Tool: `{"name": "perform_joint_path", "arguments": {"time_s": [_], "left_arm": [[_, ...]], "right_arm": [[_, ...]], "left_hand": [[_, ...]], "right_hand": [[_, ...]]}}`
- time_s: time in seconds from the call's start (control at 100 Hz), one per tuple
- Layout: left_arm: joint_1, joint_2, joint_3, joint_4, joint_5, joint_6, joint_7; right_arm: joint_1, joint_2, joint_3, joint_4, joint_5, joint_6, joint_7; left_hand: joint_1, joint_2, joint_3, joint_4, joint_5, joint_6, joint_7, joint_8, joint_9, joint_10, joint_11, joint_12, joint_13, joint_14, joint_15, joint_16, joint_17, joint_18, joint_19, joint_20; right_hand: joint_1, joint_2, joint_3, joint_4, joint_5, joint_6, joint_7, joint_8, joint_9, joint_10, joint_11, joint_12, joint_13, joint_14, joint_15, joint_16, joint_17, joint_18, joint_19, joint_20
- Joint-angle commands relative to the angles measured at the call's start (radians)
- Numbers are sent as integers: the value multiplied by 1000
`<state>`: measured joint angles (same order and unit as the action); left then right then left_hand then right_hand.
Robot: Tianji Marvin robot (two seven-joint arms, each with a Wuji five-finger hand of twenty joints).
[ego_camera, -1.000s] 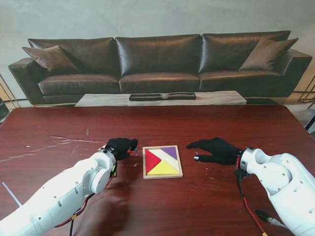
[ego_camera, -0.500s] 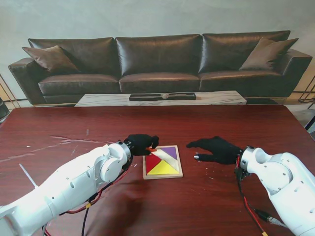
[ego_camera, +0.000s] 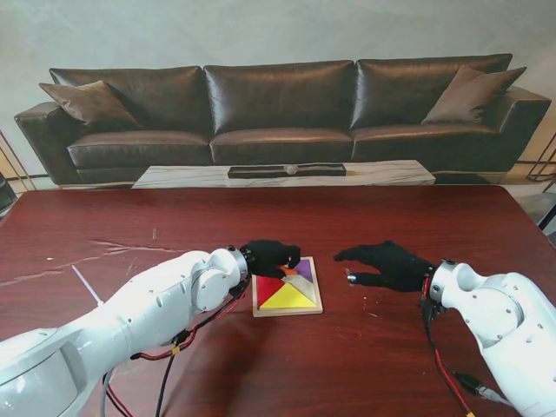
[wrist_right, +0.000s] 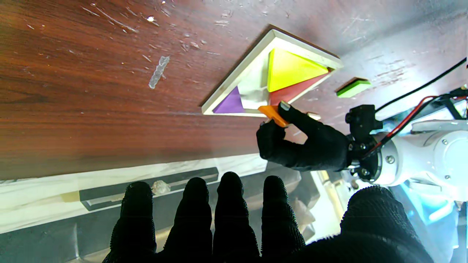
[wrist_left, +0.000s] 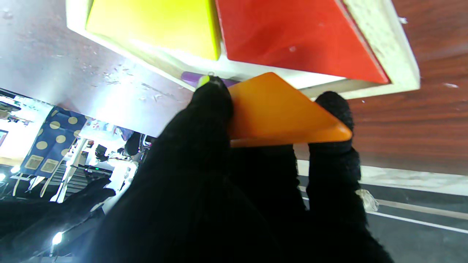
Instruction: Assemble the tangram pieces into a square
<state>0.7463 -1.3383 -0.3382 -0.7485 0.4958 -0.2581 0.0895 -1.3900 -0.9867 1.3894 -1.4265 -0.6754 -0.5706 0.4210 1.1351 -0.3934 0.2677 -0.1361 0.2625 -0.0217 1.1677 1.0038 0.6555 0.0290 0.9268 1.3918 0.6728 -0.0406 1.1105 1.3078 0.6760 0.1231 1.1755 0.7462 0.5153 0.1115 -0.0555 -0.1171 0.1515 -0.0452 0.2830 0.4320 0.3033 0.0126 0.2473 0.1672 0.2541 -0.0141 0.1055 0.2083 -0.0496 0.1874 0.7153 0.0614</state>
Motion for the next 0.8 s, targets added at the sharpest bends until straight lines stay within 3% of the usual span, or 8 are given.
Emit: {"name": "perform_joint_path", "arguments": {"time_s": [0.0,0.22,0.56,0.7,0.79], "left_arm": [[-12,-22,6,14,-16,-9,-2],[-45,-96,55,169,-44,-105,24],[-74,-187,100,356,-44,-208,101],[-84,-215,113,408,-49,-237,112],[-89,-226,118,427,-52,-242,110]], "right_arm": [[-8,3,0,-7,-6,-3,1],[-13,4,5,-9,-5,-4,5],[-26,6,20,-22,-9,-1,15],[-31,6,25,-26,-11,0,16],[-33,6,28,-27,-12,0,18]], "left_hand": [[113,22,45,92,15,-16,30,-7,41,2,11,21,-2,-26,-9,16,-3,13,4,8],[109,12,51,93,26,-24,31,-13,45,1,18,10,1,-25,-4,9,-6,16,10,10],[87,-3,87,83,40,-38,30,-46,41,4,23,-7,-5,-21,-4,-6,-24,24,6,-1],[69,5,88,79,38,-33,24,-127,26,27,-22,-12,-25,1,-32,-15,-50,36,-6,-8],[51,27,65,81,22,-17,15,-231,0,46,-100,-28,-52,39,-94,-38,-86,58,-37,-22]], "right_hand": [[12,1,0,26,-23,-25,11,-14,-4,-8,15,11,-5,-17,2,0,-4,-12,5,-12],[12,1,0,25,-23,-25,11,-14,-3,-9,15,11,-5,-17,2,0,-3,-12,5,-12],[13,2,0,26,-23,-24,12,-14,-2,-8,15,11,-5,-17,2,-1,-3,-12,5,-11],[13,2,0,26,-23,-25,11,-14,-2,-8,15,11,-5,-17,3,0,-3,-11,5,-11],[13,2,0,26,-23,-25,12,-14,-3,-9,15,11,-4,-17,3,0,-3,-11,5,-11]]}}
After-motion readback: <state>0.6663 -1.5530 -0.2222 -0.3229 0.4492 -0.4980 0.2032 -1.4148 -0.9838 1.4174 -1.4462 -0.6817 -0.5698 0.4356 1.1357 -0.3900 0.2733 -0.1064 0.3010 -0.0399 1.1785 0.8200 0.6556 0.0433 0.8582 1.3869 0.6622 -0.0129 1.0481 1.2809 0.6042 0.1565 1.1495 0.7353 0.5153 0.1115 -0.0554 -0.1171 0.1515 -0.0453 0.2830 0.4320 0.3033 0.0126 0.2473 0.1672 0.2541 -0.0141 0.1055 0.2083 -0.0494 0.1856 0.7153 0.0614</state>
